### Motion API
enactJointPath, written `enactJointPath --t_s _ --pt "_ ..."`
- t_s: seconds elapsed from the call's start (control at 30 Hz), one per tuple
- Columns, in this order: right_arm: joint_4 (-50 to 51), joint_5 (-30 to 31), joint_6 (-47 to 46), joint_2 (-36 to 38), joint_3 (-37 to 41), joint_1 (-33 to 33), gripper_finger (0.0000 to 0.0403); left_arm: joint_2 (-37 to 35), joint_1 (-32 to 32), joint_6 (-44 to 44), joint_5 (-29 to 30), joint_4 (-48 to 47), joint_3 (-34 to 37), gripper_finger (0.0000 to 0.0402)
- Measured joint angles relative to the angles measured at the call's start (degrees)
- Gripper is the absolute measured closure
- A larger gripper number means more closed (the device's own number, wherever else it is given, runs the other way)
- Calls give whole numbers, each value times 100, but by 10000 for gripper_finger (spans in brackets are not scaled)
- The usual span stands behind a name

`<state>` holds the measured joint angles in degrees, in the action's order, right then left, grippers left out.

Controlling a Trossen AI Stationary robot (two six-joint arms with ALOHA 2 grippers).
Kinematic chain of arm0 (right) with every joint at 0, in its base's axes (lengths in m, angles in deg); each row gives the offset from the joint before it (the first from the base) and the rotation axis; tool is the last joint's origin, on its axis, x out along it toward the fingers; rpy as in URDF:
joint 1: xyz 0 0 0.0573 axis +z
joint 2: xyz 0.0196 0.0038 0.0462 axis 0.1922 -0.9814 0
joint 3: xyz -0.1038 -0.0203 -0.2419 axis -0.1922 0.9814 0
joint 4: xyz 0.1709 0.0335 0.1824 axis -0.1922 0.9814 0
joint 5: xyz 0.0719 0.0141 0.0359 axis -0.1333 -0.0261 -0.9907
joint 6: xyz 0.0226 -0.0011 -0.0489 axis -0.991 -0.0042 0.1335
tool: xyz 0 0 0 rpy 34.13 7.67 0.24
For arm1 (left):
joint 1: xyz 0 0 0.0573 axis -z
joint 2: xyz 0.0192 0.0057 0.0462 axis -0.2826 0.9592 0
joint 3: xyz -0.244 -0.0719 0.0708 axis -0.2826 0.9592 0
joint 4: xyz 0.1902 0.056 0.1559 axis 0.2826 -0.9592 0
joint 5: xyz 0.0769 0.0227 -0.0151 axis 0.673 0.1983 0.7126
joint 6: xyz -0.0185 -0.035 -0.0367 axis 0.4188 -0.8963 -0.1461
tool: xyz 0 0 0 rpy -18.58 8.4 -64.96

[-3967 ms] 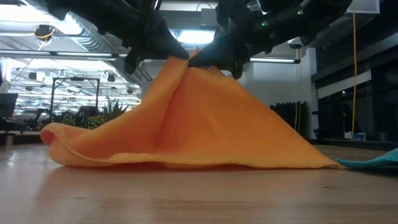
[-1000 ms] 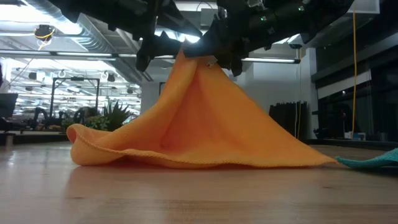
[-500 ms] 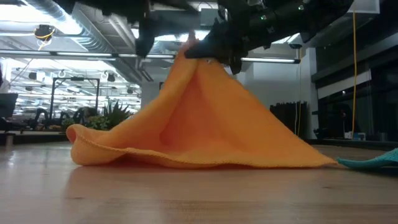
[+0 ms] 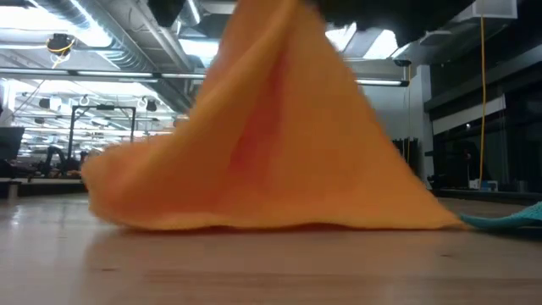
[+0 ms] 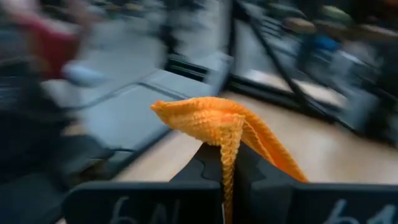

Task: Fold microfiber towels
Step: Fold the orange microfiber cloth

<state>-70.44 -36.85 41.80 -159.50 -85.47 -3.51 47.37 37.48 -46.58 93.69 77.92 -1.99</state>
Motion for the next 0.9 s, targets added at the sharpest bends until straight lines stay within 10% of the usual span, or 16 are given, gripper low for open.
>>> enactJointPath --t_s 0.3,0.9 --pt "35 -2869 616 99 -467 -2 398 761 37 664 -18 599 11 253" --pt "339 -2690 630 99 -625 -116 396 2126 44 638 -916 2296 11 254"
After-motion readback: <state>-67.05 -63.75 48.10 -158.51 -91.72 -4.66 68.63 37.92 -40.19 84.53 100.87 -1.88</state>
